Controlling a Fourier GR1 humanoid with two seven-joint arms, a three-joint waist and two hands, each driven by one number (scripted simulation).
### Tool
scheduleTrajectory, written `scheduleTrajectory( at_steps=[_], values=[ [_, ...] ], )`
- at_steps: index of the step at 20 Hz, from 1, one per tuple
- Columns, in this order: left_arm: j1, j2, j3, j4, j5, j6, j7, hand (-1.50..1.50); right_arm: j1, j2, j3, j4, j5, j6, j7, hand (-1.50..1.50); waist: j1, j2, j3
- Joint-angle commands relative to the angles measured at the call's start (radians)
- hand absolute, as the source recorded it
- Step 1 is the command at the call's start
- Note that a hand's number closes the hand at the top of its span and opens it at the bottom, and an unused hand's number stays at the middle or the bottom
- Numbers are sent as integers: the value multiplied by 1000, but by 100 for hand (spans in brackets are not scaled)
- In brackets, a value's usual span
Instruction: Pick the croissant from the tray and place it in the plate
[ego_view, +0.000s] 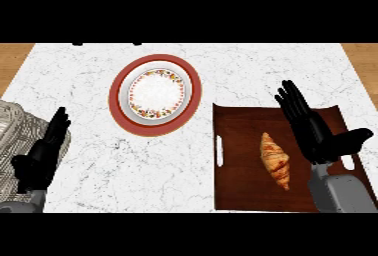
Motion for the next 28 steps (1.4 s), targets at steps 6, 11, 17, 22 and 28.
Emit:
scheduleTrajectory(
  at_steps=[6,11,17,22,28],
  values=[
    [57,88,5,-68,-166,56,-8,0,-13,171,52,-213,44,-187,30,-150,-3,-25,-11],
    [98,70,0,-34,-118,6,-23,0,136,125,52,-278,434,-496,-226,-150,-32,-30,-12],
    [127,61,4,-59,-148,3,-33,0,489,225,252,-484,500,-594,-398,-150,-18,-23,-11],
    [122,48,-5,-142,-166,23,50,0,580,35,249,-537,569,-478,-236,-150,-14,-21,-11],
    [124,72,10,-169,-173,13,35,0,567,-68,275,-591,887,-423,160,-150,5,-18,-15]
  ],
)
